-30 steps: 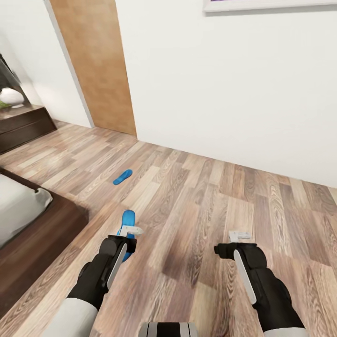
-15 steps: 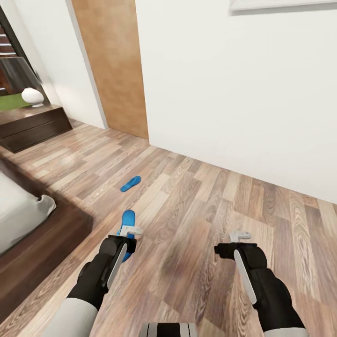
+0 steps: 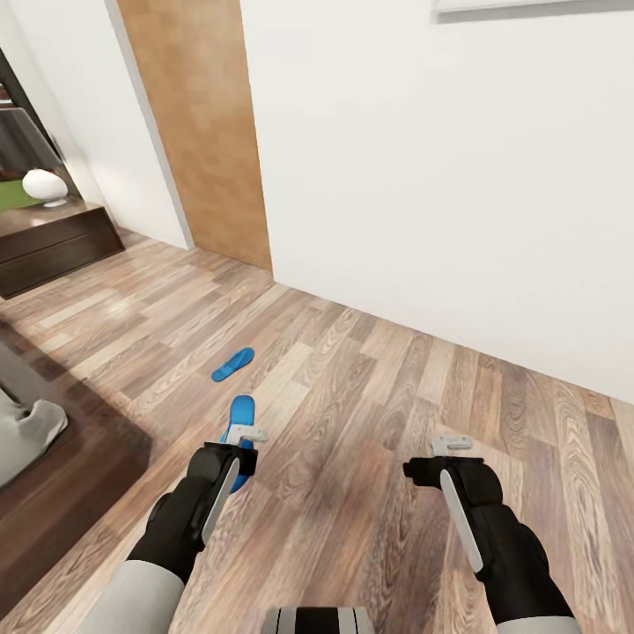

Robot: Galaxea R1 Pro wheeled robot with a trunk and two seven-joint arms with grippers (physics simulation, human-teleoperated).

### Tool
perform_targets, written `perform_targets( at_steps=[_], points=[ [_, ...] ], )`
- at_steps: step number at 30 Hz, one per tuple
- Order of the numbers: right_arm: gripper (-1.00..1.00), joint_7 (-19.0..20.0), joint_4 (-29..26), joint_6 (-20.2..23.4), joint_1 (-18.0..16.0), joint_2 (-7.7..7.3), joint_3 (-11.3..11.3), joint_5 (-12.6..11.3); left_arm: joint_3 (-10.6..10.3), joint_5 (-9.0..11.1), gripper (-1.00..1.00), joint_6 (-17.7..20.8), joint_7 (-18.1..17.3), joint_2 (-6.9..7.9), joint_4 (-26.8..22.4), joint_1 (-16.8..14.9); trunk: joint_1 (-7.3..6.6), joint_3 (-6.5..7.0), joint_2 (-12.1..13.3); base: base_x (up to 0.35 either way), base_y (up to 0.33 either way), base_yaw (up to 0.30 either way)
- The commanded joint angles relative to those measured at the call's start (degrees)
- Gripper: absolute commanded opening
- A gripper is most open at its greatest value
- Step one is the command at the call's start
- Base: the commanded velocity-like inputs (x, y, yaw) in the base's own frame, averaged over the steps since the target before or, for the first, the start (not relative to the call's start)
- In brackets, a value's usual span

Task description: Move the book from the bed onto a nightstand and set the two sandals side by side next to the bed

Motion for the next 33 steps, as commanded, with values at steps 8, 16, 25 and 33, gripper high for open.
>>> perform_targets(
  at_steps=[8,16,25,33],
  points=[
    [1.0,-0.26,-0.04,0.23,-0.03,0.03,0.01,-0.13,-0.06,-0.29,-1.0,0.33,-0.02,0.0,-0.06,-0.03,0.02,-0.05,-0.02,0.336,-0.128,0.143],
    [1.0,-0.26,-0.04,0.23,-0.03,0.02,0.01,-0.13,-0.06,-0.3,-1.0,0.33,-0.01,-0.02,-0.06,-0.03,0.02,-0.05,-0.02,0.336,-0.128,0.231],
    [1.0,-0.26,-0.02,0.23,-0.03,0.02,0.01,-0.13,-0.66,-0.31,-1.0,0.33,-0.01,-0.09,-0.06,-0.03,0.02,-0.05,-0.02,0.336,-0.128,0.235],
    [1.0,-0.26,0.05,0.23,-0.03,0.02,0.01,-0.19,-0.87,-0.21,-1.0,0.33,-0.01,-0.09,0.02,-0.03,0.02,-0.05,-0.02,0.336,-0.132,0.235]
  ],
)
